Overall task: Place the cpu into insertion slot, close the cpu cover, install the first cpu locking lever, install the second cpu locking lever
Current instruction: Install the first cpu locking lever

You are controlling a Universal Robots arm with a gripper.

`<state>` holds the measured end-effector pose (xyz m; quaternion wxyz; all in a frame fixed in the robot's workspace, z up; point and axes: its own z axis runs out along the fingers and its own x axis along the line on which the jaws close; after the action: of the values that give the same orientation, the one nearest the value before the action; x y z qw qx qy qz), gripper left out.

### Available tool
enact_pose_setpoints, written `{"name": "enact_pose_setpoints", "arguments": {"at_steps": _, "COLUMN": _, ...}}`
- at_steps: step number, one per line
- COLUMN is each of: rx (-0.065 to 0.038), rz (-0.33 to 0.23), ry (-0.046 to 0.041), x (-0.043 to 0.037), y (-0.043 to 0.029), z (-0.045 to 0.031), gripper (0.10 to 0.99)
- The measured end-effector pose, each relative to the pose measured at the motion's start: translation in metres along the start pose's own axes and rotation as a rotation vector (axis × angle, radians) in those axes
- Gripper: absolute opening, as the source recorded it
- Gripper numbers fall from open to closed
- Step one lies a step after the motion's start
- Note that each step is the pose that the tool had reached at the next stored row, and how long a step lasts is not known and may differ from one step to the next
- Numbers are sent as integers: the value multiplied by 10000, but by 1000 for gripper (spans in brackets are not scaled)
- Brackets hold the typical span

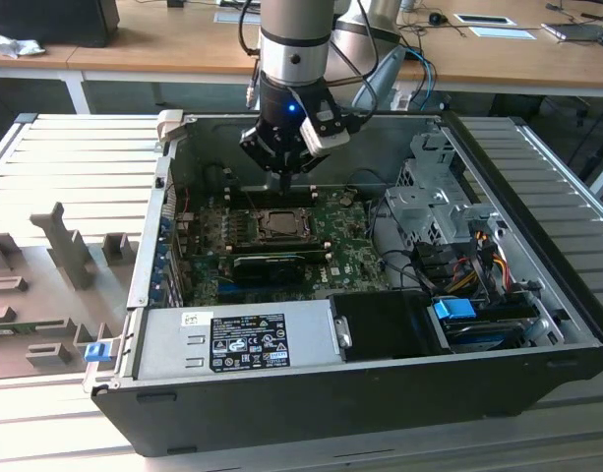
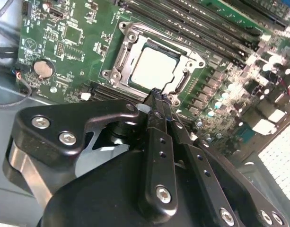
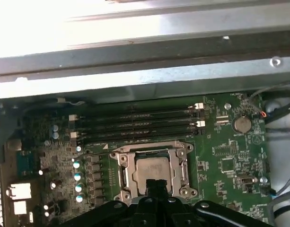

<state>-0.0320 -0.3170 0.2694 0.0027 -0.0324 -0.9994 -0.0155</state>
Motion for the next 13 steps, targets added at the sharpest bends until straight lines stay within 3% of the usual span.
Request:
{"name": "enact_pose_setpoints", "arguments": {"at_steps": 5, "rx": -3, "rz": -1083, "ry": 32, "x": 1, "y": -1, "z": 6, "gripper": 106}}
{"name": "enact_pose_setpoints", "arguments": {"at_steps": 6, "rx": -132, "rz": -1195, "ry": 36, "x": 1, "y": -1, "z": 8, "gripper": 106}}
{"name": "enact_pose_setpoints", "arguments": {"at_steps": 7, "rx": -413, "rz": -1271, "ry": 40, "x": 0, "y": -1, "z": 8, "gripper": 106}}
{"name": "enact_pose_setpoints", "arguments": {"at_steps": 8, "rx": -479, "rz": -1312, "ry": 41, "x": 0, "y": 0, "z": 10, "gripper": 106}}
{"name": "enact_pose_setpoints", "arguments": {"at_steps": 10, "rx": -481, "rz": -1368, "ry": 25, "x": 7, "y": -1, "z": 13, "gripper": 106}}
{"name": "enact_pose_setpoints", "arguments": {"at_steps": 13, "rx": -478, "rz": -1400, "ry": -1, "x": 162, "y": -13, "z": 24, "gripper": 106}}
